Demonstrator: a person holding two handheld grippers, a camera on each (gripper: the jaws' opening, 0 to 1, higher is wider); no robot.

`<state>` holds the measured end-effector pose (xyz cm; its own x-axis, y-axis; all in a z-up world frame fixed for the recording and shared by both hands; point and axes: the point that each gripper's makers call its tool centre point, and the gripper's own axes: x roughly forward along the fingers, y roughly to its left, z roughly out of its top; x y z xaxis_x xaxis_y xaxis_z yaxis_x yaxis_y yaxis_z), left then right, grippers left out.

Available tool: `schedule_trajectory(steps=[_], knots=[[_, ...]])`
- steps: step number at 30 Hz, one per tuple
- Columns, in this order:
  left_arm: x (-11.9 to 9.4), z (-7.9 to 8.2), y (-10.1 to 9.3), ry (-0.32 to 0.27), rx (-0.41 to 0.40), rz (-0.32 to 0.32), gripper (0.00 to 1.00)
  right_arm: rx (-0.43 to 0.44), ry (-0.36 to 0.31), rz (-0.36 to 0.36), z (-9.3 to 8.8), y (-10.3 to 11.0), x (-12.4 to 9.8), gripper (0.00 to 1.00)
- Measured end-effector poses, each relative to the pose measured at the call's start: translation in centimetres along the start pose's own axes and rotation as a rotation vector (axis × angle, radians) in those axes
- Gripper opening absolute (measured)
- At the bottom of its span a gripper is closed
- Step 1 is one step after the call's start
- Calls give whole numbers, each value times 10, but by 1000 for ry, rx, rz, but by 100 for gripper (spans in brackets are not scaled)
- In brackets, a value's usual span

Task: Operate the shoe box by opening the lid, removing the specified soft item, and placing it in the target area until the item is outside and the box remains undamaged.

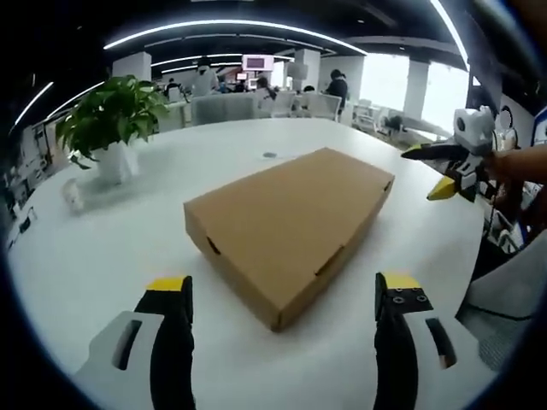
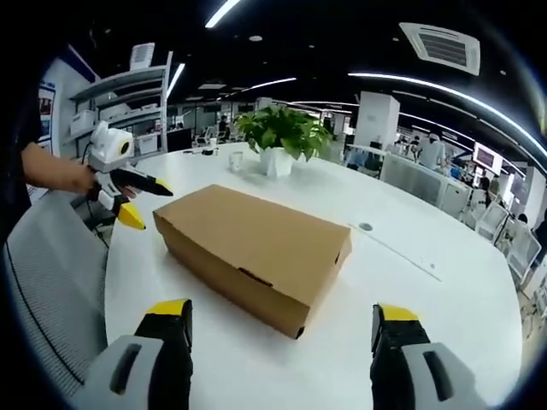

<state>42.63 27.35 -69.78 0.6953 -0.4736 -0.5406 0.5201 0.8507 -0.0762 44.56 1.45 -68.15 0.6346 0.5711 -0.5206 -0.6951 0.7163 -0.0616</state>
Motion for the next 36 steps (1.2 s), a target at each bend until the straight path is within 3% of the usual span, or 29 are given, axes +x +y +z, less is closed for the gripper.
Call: schedule_trajectory(steps=[9, 27, 36], knots=[[4, -4, -1, 10, -3, 3, 86, -2, 19, 13, -3, -3, 8, 85], [19, -3, -5, 10, -27, 4, 80, -11, 39, 53, -4, -8, 36, 70], [26, -2, -7, 10, -41, 0, 79, -11, 59, 76, -6, -6, 50, 69]])
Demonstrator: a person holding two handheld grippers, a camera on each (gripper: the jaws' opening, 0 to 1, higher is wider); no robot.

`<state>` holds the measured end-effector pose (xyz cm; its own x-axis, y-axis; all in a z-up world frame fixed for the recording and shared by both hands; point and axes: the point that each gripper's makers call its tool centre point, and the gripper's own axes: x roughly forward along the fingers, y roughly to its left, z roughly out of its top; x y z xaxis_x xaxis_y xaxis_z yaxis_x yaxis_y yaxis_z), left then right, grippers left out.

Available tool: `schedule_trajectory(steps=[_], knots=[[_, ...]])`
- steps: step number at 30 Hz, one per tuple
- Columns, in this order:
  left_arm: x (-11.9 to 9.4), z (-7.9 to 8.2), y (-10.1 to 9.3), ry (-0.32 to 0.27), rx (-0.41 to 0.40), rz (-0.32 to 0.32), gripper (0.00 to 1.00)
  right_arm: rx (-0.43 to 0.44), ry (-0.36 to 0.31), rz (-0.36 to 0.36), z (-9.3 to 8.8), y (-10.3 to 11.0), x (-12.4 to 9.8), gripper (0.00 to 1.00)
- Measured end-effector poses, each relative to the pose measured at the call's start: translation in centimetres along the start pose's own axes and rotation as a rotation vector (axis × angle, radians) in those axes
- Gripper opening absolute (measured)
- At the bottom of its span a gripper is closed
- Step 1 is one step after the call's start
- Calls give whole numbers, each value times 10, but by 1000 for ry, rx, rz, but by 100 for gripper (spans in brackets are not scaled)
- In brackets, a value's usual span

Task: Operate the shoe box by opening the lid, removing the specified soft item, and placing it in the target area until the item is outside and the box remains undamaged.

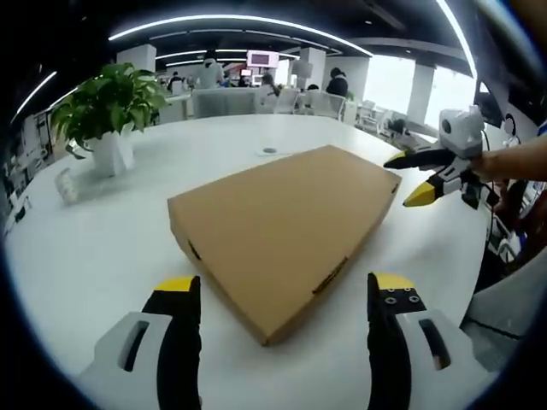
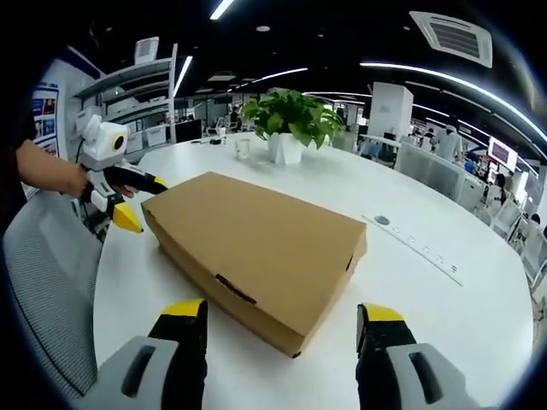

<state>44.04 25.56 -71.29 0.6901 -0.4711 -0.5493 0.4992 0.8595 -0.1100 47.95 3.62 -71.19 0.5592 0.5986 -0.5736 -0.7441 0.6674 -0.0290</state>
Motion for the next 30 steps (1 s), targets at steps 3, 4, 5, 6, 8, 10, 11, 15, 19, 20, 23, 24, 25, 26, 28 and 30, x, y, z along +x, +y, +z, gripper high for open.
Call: schedule_trajectory(steps=[3, 4, 5, 6, 8, 10, 11, 15, 19, 20, 23, 24, 25, 26, 28, 30], knots=[[2, 1, -1, -1, -3, 0, 78, 4, 5, -1, 0, -1, 4, 69], [3, 1, -1, 0, -3, -1, 78, 6, 4, 0, 0, -1, 4, 69], [4, 1, -1, -1, -2, 1, 78, 3, 5, 2, 1, -1, 6, 69], [4, 1, -1, -1, -2, 5, 78, -1, 6, 4, 1, -1, 7, 68], [5, 1, 1, -2, -9, 11, 78, -3, 9, 9, 1, -1, 9, 68], [5, 1, 3, -2, -15, 18, 77, -5, 13, 12, 0, -1, 12, 67], [6, 1, 3, -2, -18, 19, 76, -5, 14, 14, 0, -2, 13, 67], [7, 2, 5, -11, -36, 34, 76, -11, 19, 21, 0, -1, 17, 66], [9, 2, 7, -16, -53, 52, 75, -16, 26, 37, -1, 1, 20, 67], [9, 2, 7, -18, -56, 57, 75, -17, 27, 42, -1, 1, 20, 66], [11, 2, 6, -22, -53, 68, 76, -13, 27, 47, -2, 2, 21, 65], [11, 2, 6, -23, -52, 70, 76, -11, 27, 48, -2, 3, 21, 64], [11, 2, 6, -26, -50, 72, 76, -12, 25, 60, -2, 6, 21, 64], [11, 2, 6, -29, -50, 73, 76, -19, 27, 48, -2, 5, 22, 64], [11, 2, 6, -32, -51, 73, 75, -14, 26, 50, -2, 6, 22, 63], [11, 2, 6, -31, -51, 70, 75, -12, 26, 48, -1, 6, 21, 63]])
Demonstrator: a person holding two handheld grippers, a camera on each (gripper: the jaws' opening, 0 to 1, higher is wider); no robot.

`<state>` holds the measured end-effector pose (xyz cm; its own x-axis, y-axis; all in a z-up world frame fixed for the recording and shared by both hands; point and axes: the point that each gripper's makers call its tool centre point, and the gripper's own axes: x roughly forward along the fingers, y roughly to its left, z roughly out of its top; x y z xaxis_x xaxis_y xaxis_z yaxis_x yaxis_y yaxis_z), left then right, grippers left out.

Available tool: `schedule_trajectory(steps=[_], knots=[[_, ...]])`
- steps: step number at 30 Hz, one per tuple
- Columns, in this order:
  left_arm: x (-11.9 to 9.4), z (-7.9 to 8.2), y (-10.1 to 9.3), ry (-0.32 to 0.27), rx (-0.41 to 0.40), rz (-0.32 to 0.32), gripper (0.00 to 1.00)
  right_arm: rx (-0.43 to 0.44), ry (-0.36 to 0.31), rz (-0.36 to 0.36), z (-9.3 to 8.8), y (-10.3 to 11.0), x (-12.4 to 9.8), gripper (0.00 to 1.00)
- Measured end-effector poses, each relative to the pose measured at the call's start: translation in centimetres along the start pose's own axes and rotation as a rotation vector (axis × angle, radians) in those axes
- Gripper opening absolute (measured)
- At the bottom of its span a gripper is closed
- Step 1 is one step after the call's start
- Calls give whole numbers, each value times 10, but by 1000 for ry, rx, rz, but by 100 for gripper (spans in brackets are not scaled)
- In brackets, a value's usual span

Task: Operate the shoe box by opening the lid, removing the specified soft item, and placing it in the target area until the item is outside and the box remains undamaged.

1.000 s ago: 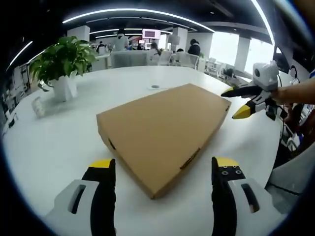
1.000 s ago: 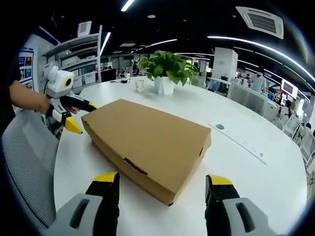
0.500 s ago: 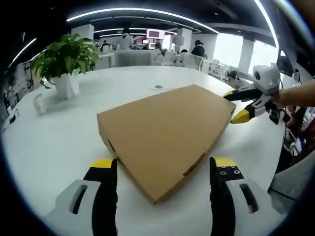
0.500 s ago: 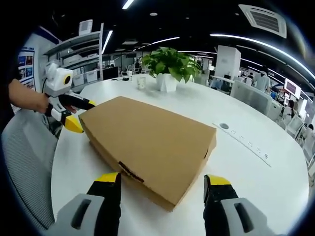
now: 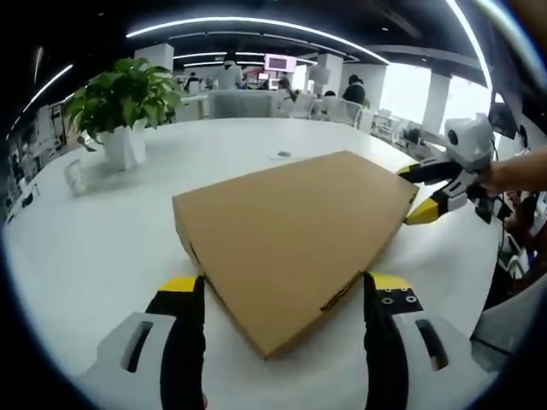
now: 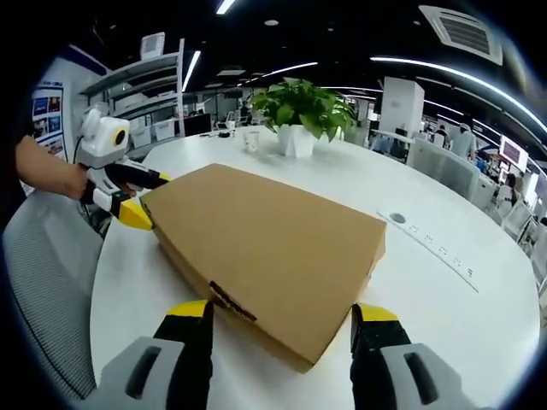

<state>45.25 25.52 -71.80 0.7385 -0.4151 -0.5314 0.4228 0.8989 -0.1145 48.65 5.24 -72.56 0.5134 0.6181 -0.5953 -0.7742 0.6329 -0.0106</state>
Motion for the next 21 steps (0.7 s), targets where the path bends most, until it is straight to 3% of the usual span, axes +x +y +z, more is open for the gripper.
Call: schedule_trajectory(steps=[21], knots=[[-2, 0, 10, 9, 14, -31, 73, 39, -22, -42, 4, 12, 4, 63]])
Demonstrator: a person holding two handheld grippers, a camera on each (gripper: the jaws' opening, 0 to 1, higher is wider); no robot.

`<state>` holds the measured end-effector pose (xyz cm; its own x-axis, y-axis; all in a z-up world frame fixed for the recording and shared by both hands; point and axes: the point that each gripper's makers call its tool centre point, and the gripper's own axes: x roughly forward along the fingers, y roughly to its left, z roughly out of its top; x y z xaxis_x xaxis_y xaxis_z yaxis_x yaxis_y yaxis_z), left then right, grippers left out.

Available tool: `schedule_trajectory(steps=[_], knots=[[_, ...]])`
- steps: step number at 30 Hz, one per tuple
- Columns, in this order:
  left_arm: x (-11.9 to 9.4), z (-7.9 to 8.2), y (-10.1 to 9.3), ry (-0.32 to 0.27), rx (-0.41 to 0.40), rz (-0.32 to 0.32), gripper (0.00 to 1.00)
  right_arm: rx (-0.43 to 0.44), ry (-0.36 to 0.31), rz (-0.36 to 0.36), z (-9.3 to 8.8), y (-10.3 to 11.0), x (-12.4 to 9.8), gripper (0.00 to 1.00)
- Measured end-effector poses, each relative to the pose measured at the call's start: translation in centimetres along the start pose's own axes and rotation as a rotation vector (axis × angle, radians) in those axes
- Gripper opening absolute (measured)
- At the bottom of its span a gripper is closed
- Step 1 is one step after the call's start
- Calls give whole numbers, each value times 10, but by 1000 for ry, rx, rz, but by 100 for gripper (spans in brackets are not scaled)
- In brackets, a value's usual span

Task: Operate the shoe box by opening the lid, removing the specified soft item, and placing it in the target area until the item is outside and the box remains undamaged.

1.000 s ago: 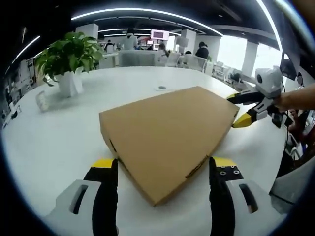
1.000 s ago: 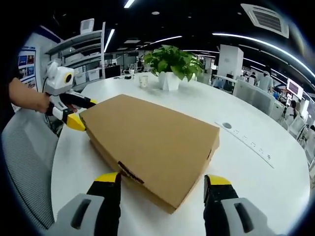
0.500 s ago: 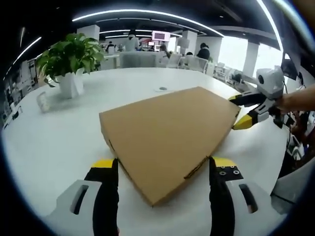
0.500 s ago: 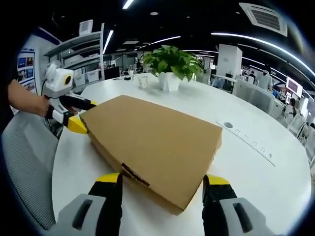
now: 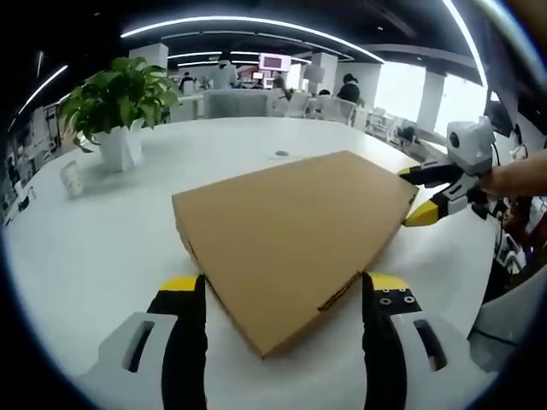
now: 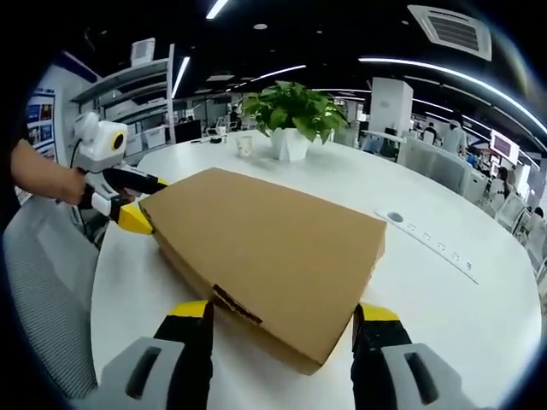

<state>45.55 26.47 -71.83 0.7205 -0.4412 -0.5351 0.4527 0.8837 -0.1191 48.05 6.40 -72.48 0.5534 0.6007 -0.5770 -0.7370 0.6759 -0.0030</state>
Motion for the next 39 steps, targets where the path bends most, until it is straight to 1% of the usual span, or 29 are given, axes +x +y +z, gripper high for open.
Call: schedule_trajectory(steps=[18, 39], knots=[[-5, -1, 15, 33, 26, -38, 73, 29, -5, -42, 4, 16, 5, 62], [-15, -5, 40, 73, 63, -94, 73, 69, -11, -101, 10, 42, 15, 62]])
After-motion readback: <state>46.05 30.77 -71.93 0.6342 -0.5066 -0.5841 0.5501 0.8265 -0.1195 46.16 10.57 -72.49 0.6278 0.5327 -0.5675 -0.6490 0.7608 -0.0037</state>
